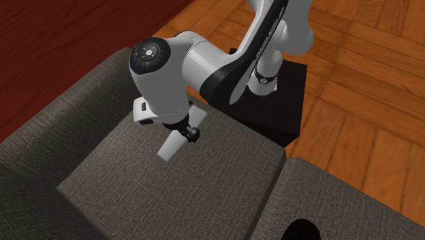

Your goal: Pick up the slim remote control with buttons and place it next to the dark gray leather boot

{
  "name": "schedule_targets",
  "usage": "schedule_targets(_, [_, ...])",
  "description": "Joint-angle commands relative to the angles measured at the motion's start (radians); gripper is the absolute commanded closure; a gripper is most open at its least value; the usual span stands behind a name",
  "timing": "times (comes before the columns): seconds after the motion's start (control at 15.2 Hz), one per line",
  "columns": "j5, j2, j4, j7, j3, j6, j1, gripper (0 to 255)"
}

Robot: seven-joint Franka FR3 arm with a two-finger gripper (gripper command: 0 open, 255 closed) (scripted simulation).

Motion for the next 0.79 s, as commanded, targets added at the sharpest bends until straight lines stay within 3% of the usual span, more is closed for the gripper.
schedule_targets(0.0, [-0.002, -0.006, 0.020, 0.003, 0.001, -0.026, 0.001, 255])
schedule_targets(0.73, [-0.011, -0.033, 0.138, 0.009, 0.002, -0.170, 0.003, 255])
